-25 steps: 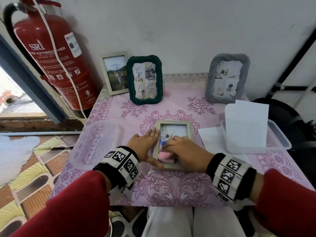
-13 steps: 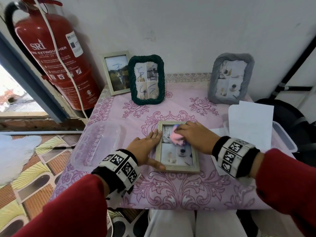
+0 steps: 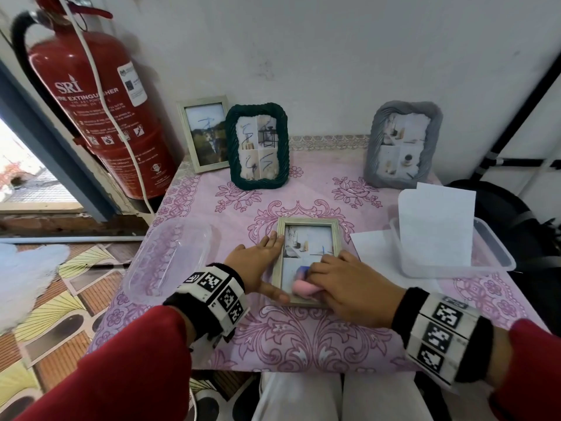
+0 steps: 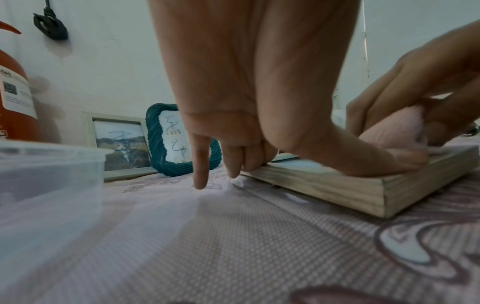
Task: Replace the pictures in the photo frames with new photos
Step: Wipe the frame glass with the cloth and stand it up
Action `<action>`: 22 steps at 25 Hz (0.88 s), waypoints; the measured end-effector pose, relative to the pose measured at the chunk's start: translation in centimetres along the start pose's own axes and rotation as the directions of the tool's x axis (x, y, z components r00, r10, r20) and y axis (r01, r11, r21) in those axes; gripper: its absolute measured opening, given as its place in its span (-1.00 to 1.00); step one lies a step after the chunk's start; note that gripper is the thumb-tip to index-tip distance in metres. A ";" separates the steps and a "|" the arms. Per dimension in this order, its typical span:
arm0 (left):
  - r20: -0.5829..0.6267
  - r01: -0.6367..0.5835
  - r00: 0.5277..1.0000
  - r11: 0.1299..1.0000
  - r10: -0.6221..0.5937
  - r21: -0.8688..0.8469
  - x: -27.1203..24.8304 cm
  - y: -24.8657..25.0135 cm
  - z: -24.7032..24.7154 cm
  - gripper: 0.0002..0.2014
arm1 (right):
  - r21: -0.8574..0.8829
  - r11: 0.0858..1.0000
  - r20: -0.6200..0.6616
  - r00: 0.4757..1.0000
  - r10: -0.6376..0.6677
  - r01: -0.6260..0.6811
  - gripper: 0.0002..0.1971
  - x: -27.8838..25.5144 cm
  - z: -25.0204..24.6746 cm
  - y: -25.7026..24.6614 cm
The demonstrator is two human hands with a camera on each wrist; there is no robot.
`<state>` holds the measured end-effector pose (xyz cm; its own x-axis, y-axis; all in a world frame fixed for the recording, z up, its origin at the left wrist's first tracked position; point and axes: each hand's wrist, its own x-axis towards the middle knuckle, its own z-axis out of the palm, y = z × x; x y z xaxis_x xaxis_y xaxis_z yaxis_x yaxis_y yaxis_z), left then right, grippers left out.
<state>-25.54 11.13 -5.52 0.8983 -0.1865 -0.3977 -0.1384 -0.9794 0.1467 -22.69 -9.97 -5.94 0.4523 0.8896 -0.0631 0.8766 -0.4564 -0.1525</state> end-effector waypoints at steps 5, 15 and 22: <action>0.017 -0.007 1.000 0.999 0.007 -0.042 0.0 -0.2 0.2 0.19 | -0.300 0.952 0.008 0.998 0.068 -0.063 -0.65 -0.3 -1.1 1.4; 0.008 -0.016 1.000 0.999 0.017 -0.048 0.3 -0.3 0.3 0.19 | -0.280 0.940 -0.014 0.980 0.199 -0.195 -0.72 5.7 -0.9 5.0; 0.013 0.005 1.000 0.999 -0.005 0.036 -0.1 0.6 -0.3 0.17 | 0.033 0.997 0.039 0.997 0.070 -0.071 -0.72 4.4 -0.1 0.7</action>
<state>-25.55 10.58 -5.14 0.8934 -0.1824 -0.4106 -0.1489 -0.9824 0.1125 -20.10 -6.42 -6.24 0.5057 0.8554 -0.1116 0.8362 -0.5179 -0.1805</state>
